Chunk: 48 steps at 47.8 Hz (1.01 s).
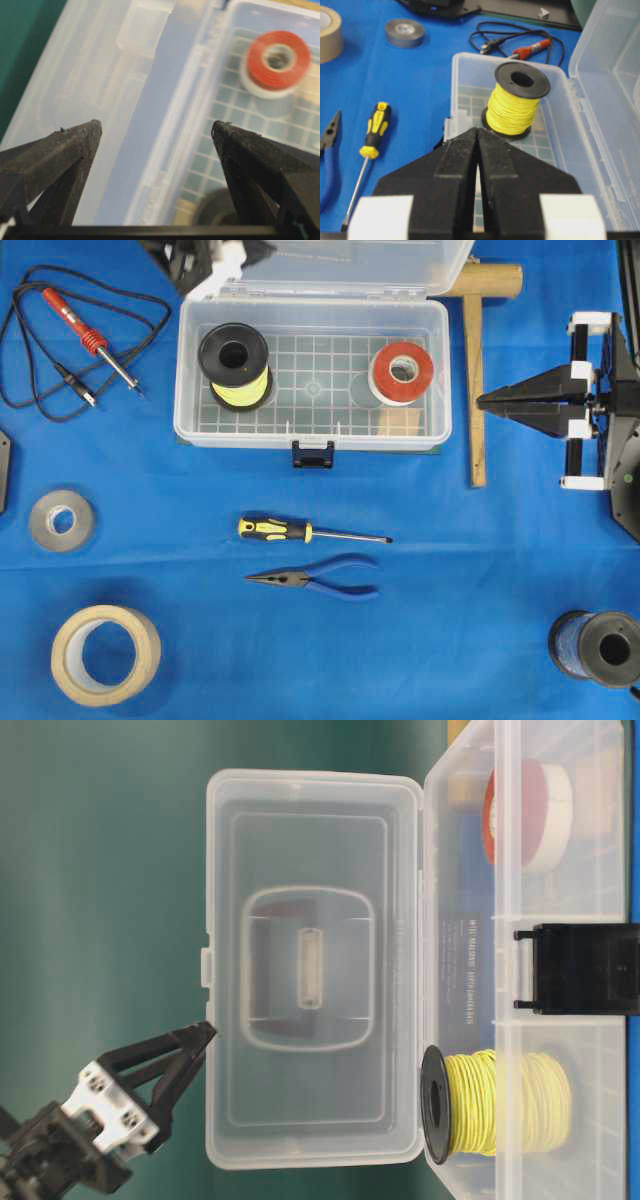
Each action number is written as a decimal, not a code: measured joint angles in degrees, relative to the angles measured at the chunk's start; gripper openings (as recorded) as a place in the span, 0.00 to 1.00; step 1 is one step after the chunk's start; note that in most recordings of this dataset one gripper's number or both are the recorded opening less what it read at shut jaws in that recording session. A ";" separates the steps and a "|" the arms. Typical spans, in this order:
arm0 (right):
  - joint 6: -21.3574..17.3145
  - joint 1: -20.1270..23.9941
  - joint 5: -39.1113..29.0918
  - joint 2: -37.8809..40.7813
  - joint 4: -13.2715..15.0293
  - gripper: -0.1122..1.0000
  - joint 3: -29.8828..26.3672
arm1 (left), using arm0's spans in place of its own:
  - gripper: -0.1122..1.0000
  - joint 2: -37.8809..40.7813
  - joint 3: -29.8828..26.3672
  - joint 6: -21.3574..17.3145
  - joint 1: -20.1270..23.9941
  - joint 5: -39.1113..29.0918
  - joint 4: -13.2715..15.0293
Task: Close the tool box with the left arm.
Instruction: 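Push the clear lid forward with the left gripper, swinging it down, then press the lid flat onto the box with the left gripper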
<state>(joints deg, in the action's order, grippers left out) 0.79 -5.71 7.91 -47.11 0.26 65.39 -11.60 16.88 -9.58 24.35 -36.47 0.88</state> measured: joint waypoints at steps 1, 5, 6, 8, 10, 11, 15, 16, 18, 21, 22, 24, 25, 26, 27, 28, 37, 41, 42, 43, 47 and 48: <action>0.00 -0.09 -0.09 0.00 -0.09 0.10 0.00 | 0.91 -0.26 0.26 0.00 -0.53 -0.18 -0.09; 0.00 -0.09 -0.09 0.00 0.00 0.10 0.00 | 0.91 -1.32 1.23 0.09 -2.37 -0.35 0.09; 0.00 -0.09 -0.09 0.00 0.00 0.10 0.00 | 0.91 -1.49 1.41 0.18 -2.81 -0.35 0.18; 0.00 -0.09 -0.09 0.00 0.00 0.10 0.00 | 0.91 -2.02 1.93 0.18 -3.60 -0.35 0.18; 0.00 0.00 -0.09 0.00 0.00 0.10 0.00 | 0.91 -2.55 2.37 0.18 -4.31 -0.35 0.26; 0.00 -0.09 0.00 0.00 0.00 0.10 0.00 | 0.91 -2.72 2.64 0.09 -4.66 -0.44 0.26; 0.00 0.00 0.00 0.00 0.00 0.10 0.00 | 0.91 -3.87 3.87 0.18 -6.15 -0.44 0.35; 0.00 -0.09 -0.09 0.00 0.00 0.10 0.00 | 0.91 -4.04 4.13 0.18 -6.42 -0.44 0.35; 0.00 -0.09 -0.09 0.00 0.00 0.10 0.00 | 0.91 -4.66 4.66 0.26 -7.12 -0.44 0.44; 0.00 -0.09 0.00 0.00 0.00 0.10 0.00 | 0.91 -5.54 5.27 0.70 -8.26 -0.53 0.53; 0.00 -0.09 -0.09 0.00 0.00 0.10 0.00 | 0.91 -5.89 5.63 1.14 -8.70 -0.53 0.62; 0.00 -0.09 -0.09 0.00 0.00 0.10 0.00 | 0.91 -6.42 6.06 1.58 -9.58 -0.53 0.62; 0.00 0.00 0.00 0.00 0.00 0.10 0.00 | 0.91 -6.86 6.24 2.02 -10.02 -0.53 0.62; 0.00 -0.09 -0.09 0.00 0.00 0.10 0.00 | 0.91 -7.29 6.68 2.64 -10.55 -0.44 0.62; 0.00 -0.09 -0.09 0.00 0.00 0.10 0.00 | 0.91 -7.73 6.94 2.99 -10.99 -0.44 0.62; 0.00 -0.09 -0.09 0.00 0.00 0.10 0.00 | 0.91 -8.00 7.21 3.34 -11.34 -0.44 0.62; 0.00 -0.09 -0.26 0.00 0.00 0.10 0.00 | 0.91 -10.72 9.84 6.68 -14.33 -0.18 0.62; 0.00 -0.09 -0.26 0.00 0.00 0.10 0.00 | 0.91 -12.22 11.34 7.82 -16.26 0.53 0.70; 0.00 -0.09 -0.35 0.00 0.00 0.10 0.00 | 0.91 -12.57 11.78 8.00 -16.79 0.70 0.70; 0.00 -0.09 -0.26 0.00 0.00 0.10 0.00 | 0.91 -13.01 12.13 8.09 -17.31 0.97 0.70; 0.00 -0.18 -0.35 0.00 0.00 0.10 0.00 | 0.90 -14.85 13.71 8.26 -18.81 2.55 0.62; 0.00 -0.18 -0.44 0.00 -0.09 0.10 0.00 | 0.90 -15.38 14.06 8.26 -19.07 2.90 0.70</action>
<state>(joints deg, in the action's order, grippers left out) 0.79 -5.89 7.47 -47.11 0.18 65.39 -26.98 30.94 -1.32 5.27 -33.57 1.58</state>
